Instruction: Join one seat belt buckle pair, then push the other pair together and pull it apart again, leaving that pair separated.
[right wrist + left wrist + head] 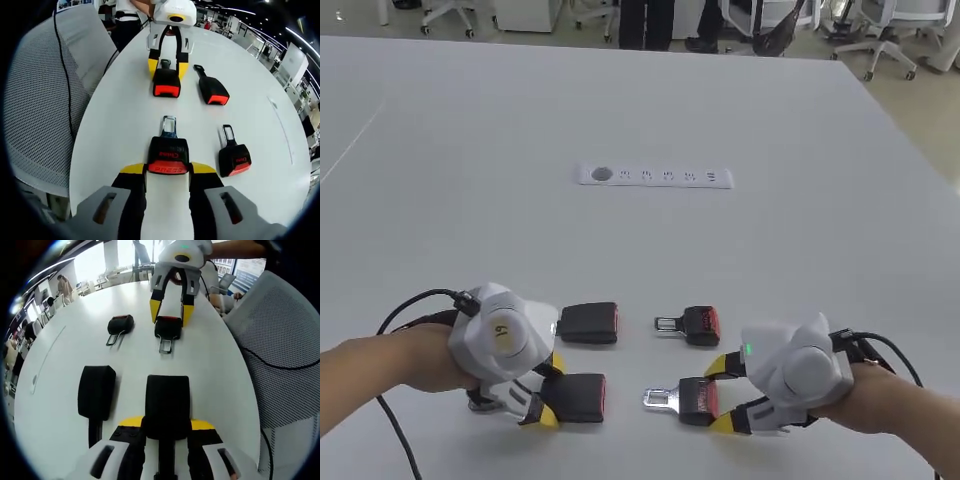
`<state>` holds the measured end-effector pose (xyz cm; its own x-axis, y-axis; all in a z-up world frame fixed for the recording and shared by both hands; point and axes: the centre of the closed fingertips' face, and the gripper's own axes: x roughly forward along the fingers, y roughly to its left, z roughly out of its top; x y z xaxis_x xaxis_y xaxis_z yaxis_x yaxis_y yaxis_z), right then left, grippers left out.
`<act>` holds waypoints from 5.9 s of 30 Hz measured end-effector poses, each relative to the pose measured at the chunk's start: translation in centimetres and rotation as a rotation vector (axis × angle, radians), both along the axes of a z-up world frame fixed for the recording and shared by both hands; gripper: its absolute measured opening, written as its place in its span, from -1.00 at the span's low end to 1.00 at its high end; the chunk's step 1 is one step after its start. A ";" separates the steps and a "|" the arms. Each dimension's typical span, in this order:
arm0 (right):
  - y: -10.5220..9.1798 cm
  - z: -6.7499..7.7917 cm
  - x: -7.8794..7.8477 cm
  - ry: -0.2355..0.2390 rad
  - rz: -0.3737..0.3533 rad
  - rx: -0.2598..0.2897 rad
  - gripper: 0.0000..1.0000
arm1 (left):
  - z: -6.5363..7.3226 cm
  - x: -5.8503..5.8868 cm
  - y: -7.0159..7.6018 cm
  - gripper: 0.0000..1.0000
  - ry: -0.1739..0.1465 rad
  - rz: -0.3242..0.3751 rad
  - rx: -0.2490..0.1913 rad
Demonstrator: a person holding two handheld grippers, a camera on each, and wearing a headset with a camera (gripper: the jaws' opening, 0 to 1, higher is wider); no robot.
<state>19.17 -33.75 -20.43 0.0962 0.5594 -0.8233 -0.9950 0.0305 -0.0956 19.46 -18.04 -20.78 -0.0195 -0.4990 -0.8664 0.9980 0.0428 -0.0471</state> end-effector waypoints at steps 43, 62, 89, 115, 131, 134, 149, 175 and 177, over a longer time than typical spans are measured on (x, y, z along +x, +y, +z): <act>4.7 -0.1 0.3 0.001 0.073 0.012 -0.39 | 0.1 -0.1 0.0 -0.35 0.000 0.012 0.001; 6.2 0.1 0.0 -0.003 0.082 0.017 -0.39 | 0.0 -0.1 0.1 -0.35 -0.002 0.015 -0.005; 6.5 -0.2 0.3 0.007 0.032 0.020 -0.43 | -0.1 0.0 0.1 -0.36 -0.003 0.004 -0.012; 8.4 0.1 -0.1 0.039 -0.006 0.051 -0.46 | 0.1 0.0 0.0 -0.38 -0.007 0.009 0.013; 7.7 0.2 0.0 0.007 0.014 0.056 -0.46 | 0.0 0.1 0.0 -0.37 -0.007 -0.008 0.038; 7.9 0.1 0.2 0.016 -0.001 0.047 -0.46 | 0.0 0.0 0.0 -0.37 -0.007 -0.012 0.044; 8.0 -0.1 0.2 0.017 -0.013 0.043 -0.47 | -0.1 0.0 -0.1 -0.38 0.003 0.014 0.033; 7.4 -0.2 0.0 -0.008 0.022 0.027 -0.30 | 0.1 -0.2 -0.4 -0.28 0.006 0.032 -0.001; 7.3 -0.2 0.1 -0.012 0.017 0.028 -0.28 | 0.1 -0.3 -0.5 -0.24 0.005 0.034 0.000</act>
